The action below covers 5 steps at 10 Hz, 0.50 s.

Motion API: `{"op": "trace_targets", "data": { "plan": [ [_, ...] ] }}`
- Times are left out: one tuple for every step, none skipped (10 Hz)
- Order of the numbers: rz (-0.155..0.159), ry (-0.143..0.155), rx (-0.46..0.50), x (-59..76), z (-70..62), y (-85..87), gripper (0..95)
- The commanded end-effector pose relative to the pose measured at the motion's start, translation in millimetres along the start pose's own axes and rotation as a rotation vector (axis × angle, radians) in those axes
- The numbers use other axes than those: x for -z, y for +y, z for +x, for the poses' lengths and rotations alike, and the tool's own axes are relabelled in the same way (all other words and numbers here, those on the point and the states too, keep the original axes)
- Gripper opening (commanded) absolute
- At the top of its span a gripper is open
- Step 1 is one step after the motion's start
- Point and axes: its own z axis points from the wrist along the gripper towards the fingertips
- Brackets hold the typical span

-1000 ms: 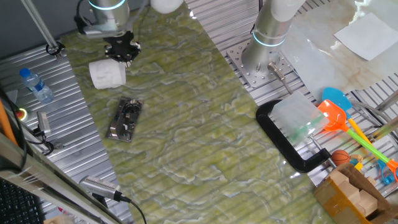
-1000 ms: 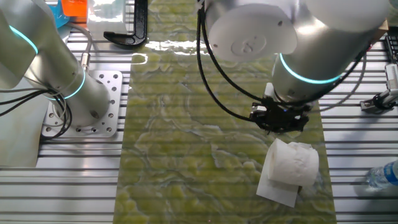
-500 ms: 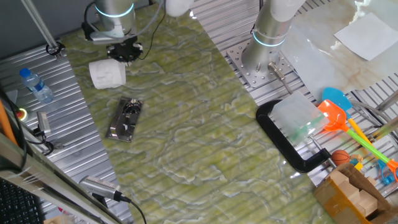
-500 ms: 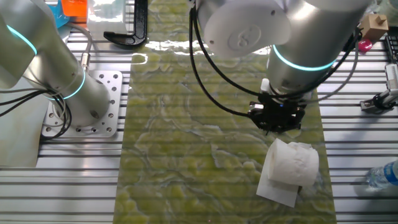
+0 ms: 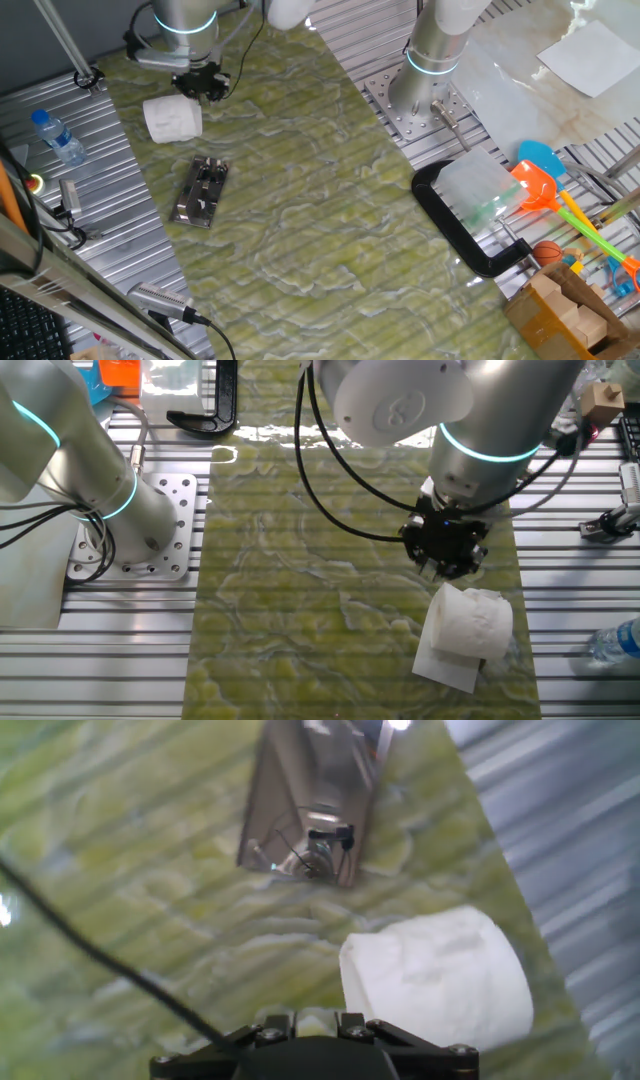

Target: Put the toilet paper on its holder

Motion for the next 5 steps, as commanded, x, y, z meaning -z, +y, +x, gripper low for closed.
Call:
{"op": "trace_targets", "data": {
  "plan": [
    [-0.033,-0.052,-0.235,-0.1,0.5,0.0,38.0],
    [-0.037,-0.052,-0.264,-0.1,0.5,0.0,38.0],
    [-0.033,-0.05,-0.261,-0.1,0.5,0.0,57.0],
    [-0.019,-0.062,-0.235,-0.1,0.5,0.0,57.0],
    [-0.015,-0.064,-0.235,-0.1,0.5,0.0,76.0]
  ]
}}
